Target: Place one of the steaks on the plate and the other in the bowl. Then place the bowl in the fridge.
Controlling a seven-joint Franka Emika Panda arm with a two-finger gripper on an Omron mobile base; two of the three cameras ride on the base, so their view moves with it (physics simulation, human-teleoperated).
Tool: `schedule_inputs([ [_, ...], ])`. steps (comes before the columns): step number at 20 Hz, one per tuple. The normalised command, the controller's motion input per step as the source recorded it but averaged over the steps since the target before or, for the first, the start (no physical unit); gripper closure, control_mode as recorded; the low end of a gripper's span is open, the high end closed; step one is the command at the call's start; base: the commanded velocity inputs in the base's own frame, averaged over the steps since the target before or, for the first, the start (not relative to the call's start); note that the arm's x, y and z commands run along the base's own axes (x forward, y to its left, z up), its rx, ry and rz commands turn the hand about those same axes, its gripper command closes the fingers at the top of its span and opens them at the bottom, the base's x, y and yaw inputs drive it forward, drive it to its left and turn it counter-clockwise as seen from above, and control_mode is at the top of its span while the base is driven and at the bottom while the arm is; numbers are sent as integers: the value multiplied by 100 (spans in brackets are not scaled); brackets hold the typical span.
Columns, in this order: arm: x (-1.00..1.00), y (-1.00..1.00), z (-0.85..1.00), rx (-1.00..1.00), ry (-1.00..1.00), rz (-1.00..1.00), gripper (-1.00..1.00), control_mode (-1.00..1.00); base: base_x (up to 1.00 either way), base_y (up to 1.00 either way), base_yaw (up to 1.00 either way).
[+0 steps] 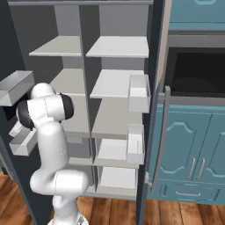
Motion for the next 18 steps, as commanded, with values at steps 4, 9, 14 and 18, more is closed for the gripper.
schedule_inputs([
  [4,-27,-100,49,47,8,7,100,-100,0,0,0],
  [9,-20,-100,25,47,20,0,100,-100,0,0,0],
  [14,-7,-100,25,49,29,0,100,-100,0,0,0],
  [18,3,-99,57,43,27,0,100,-100,0,0,0],
])
